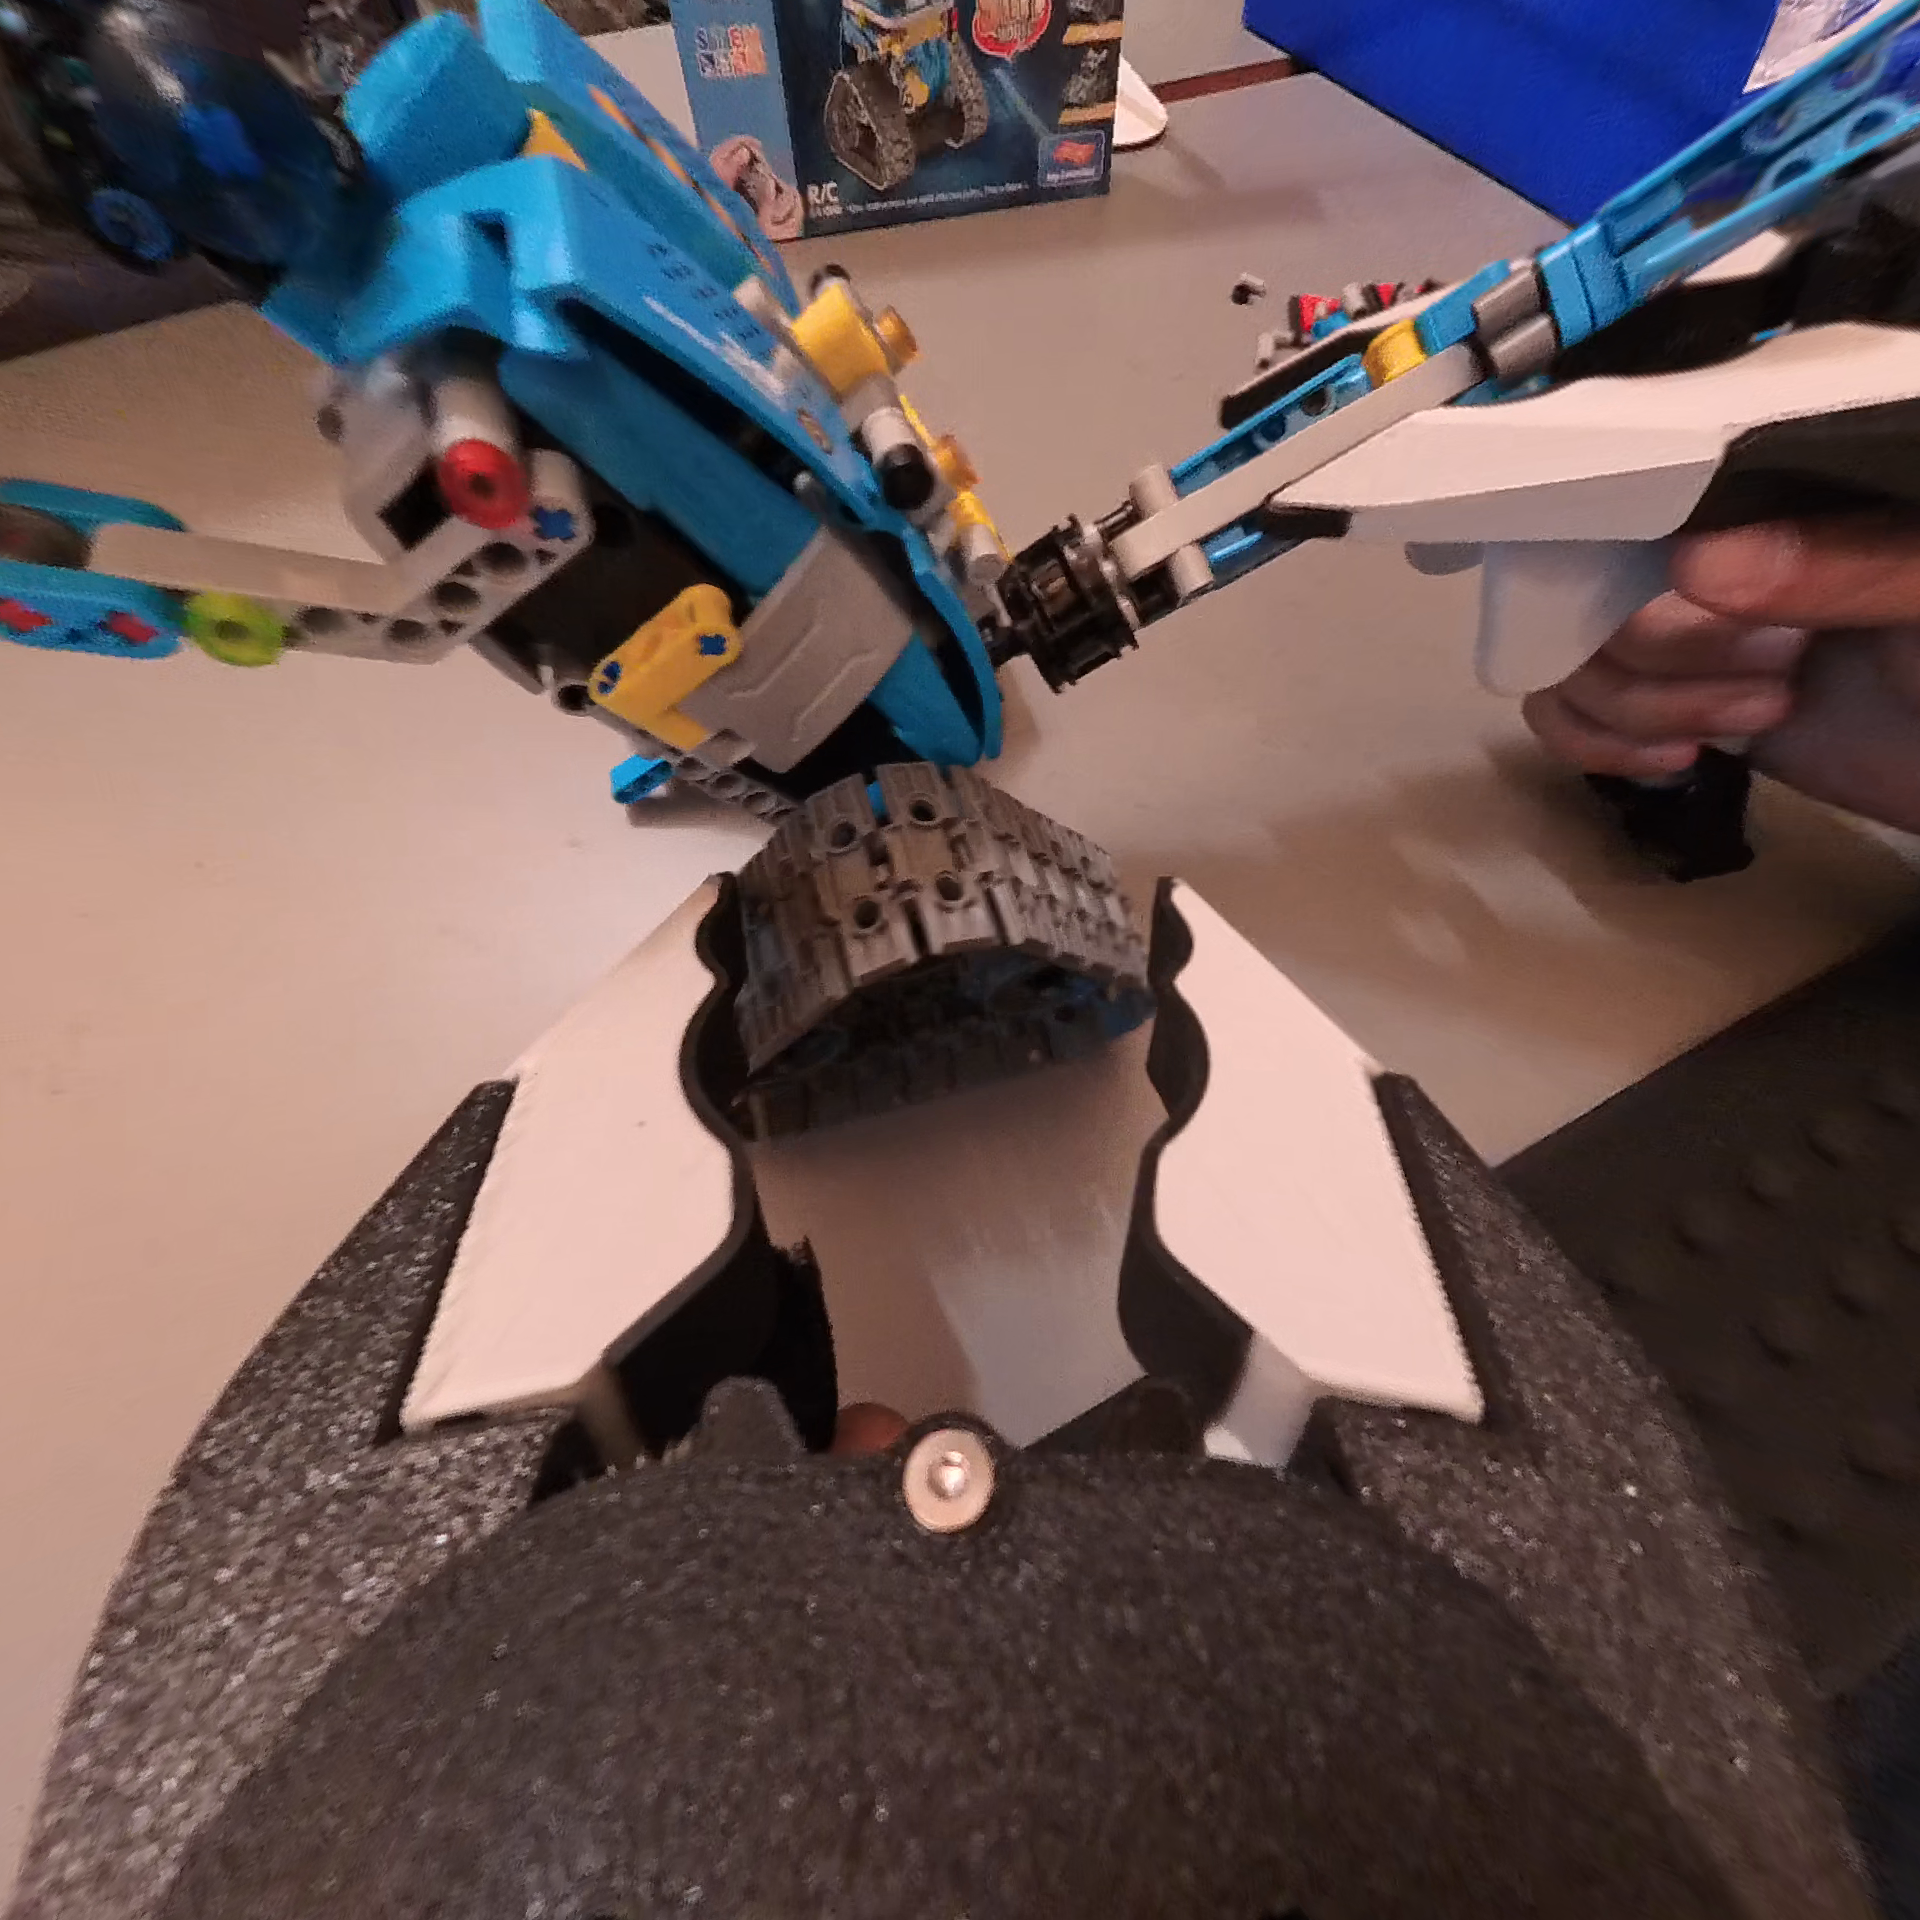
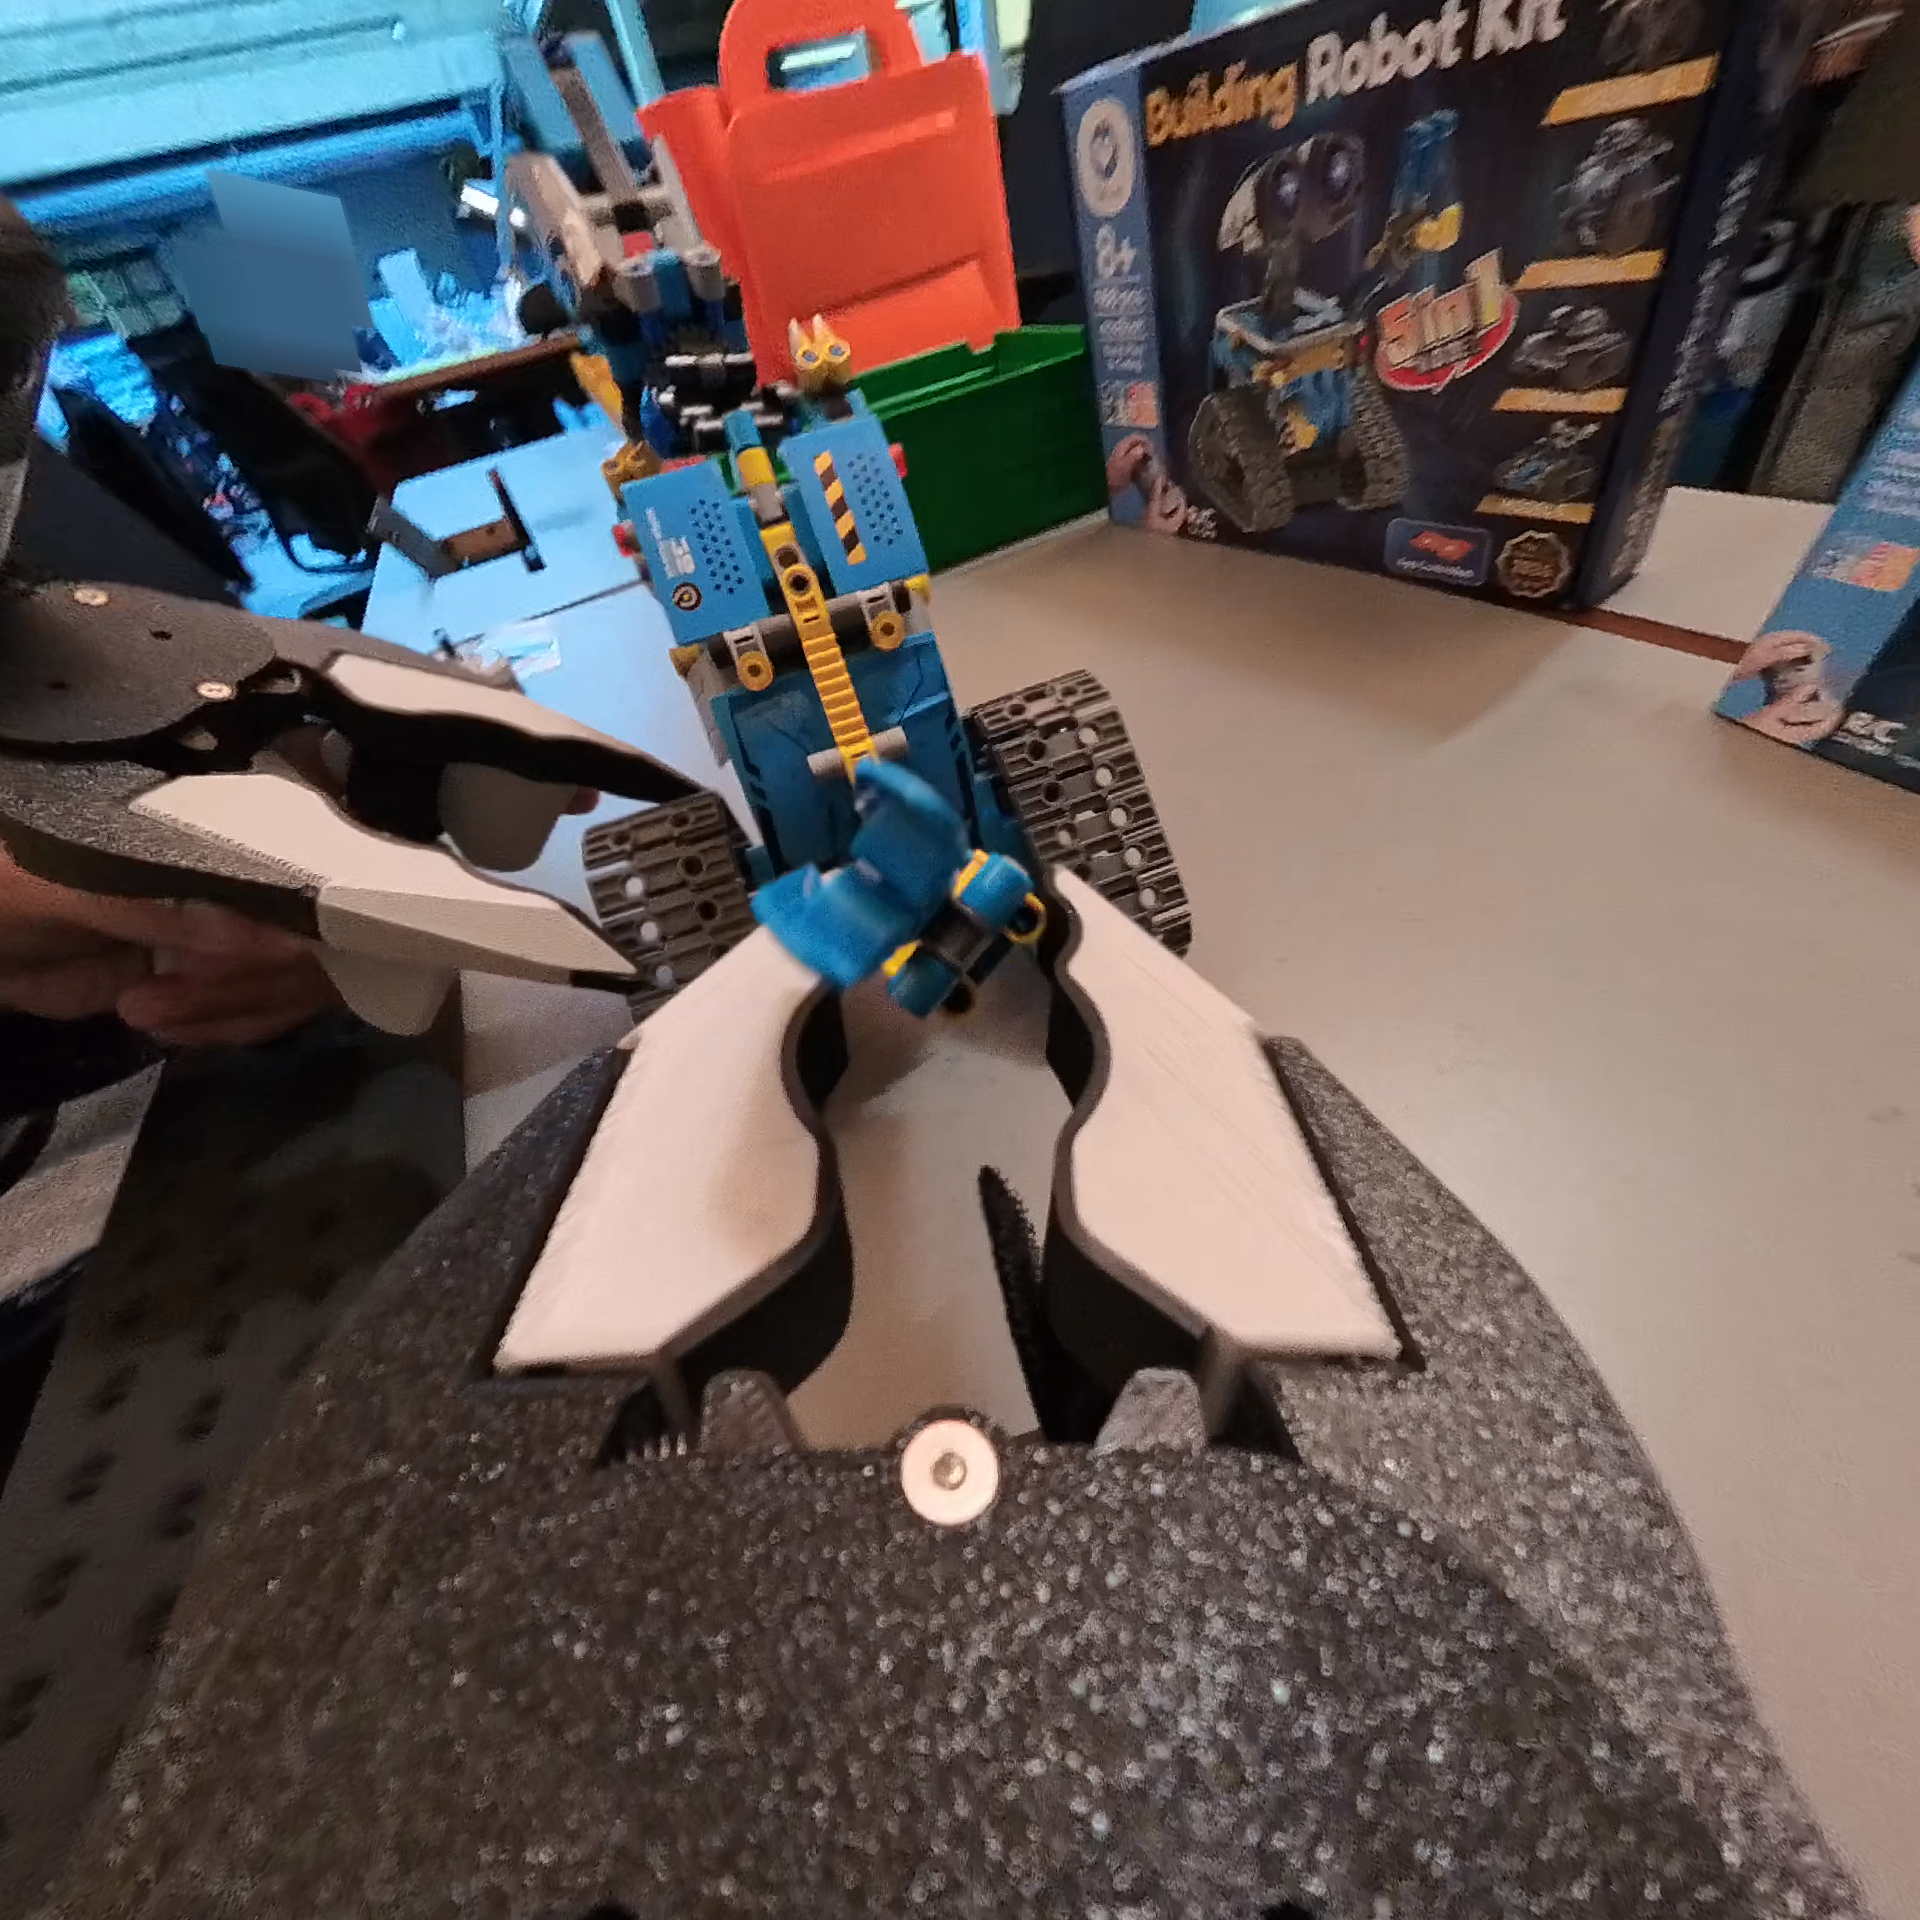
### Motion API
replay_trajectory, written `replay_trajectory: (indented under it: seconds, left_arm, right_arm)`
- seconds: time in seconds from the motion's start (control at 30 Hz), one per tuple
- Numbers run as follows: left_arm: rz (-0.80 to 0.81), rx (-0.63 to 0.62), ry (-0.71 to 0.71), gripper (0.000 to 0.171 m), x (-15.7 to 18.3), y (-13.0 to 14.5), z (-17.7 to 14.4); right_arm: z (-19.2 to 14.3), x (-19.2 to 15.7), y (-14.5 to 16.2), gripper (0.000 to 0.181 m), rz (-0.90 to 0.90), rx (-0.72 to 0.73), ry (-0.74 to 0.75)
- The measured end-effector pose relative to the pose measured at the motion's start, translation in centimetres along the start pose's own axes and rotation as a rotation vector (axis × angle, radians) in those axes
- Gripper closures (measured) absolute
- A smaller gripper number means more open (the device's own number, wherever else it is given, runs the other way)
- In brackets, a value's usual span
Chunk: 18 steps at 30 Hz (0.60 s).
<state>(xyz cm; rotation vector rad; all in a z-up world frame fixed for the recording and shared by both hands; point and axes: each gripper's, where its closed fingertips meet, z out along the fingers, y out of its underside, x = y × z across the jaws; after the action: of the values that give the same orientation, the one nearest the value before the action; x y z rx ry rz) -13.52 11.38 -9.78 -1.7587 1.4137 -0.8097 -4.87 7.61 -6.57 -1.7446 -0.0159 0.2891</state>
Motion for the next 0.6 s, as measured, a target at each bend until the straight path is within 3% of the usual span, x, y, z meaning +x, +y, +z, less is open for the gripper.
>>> replay_trajectory:
  seconds: [0.1, 0.27, 0.37, 0.6]
  left_arm:
    - [-0.018, 0.047, 0.022, 0.093, -1.4, 0.3, -1.1]
    - [-0.226, 0.215, 0.234, 0.104, -3.0, -0.4, -3.7]
    - [-0.326, 0.219, 0.300, 0.112, -3.7, -0.3, -3.6]
    - [-0.263, 0.233, 0.304, 0.114, -2.9, -0.5, -3.8]
  right_arm:
    - [-1.2, -0.2, -0.6, 0.131, -0.043, 0.031, 0.051]
    - [-3.6, -1.0, -0.7, 0.132, -0.139, 0.088, 0.102]
    - [-3.6, -0.5, -0.7, 0.138, -0.140, 0.100, 0.124]
    - [-3.6, -0.1, -0.8, 0.139, -0.107, 0.102, 0.127]
